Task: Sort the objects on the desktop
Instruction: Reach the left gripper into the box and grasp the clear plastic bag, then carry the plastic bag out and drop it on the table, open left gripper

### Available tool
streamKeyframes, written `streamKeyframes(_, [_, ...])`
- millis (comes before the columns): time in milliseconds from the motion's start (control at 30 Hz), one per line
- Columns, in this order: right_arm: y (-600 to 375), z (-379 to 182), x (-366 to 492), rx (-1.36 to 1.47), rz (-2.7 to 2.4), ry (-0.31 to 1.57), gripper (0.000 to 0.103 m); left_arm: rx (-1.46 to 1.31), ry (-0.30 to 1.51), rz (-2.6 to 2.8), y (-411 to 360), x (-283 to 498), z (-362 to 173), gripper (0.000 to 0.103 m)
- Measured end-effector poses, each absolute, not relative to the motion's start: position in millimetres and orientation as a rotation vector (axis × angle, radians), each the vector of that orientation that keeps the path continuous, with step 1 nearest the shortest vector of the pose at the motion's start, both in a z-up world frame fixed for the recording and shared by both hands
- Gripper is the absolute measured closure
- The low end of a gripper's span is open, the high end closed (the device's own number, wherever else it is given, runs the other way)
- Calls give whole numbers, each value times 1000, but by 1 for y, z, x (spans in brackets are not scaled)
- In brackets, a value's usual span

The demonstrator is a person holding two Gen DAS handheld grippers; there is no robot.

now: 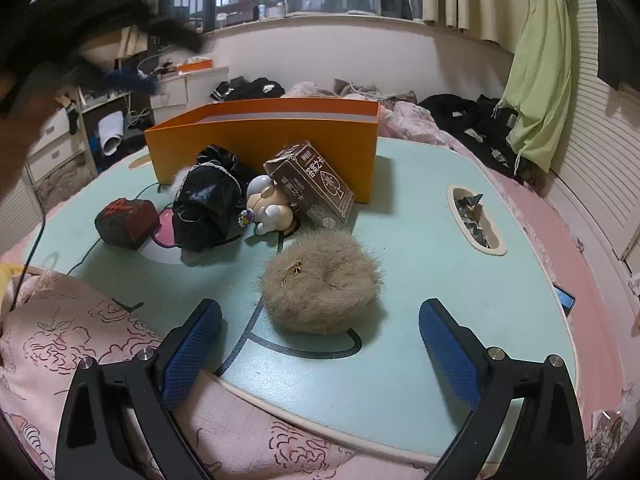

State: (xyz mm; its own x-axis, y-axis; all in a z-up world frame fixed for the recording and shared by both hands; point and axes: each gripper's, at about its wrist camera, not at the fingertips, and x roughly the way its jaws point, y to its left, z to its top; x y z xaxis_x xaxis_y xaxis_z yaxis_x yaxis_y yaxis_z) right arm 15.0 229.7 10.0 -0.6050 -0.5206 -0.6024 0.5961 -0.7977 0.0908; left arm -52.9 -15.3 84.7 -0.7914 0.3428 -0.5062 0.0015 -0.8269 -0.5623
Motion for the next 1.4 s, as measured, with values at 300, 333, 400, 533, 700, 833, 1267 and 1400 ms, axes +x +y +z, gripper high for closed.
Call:
streamKeyframes(300, [232,8,17,825,-2343,155,3,-1355,-917,2512,-6,-196,54,15])
streamKeyframes(333, [231,9,18,824,-2341,155,3,-1390,-929,2496,-6,-202,47,16])
streamKeyframes(400, [231,9,17,822,-2339,156,3,-1485,-935,2470,-2,-216,35,40])
streamKeyframes(533, [232,9,17,822,-2331,155,3,-1534,-916,2464,1,-224,29,57])
streamKeyframes(700, [232,10,20,818,-2324,155,3,-1400,-970,2438,-12,-209,32,71])
streamKeyframes(833, [232,10,21,817,-2318,158,3,-1172,-984,2506,-30,-165,65,71])
streamKeyframes(1267, [232,10,20,810,-2297,163,2,-949,-808,2384,21,-36,57,69])
streamKeyframes(1400, [231,10,20,808,-2291,165,2,-890,-700,2454,39,-26,43,55])
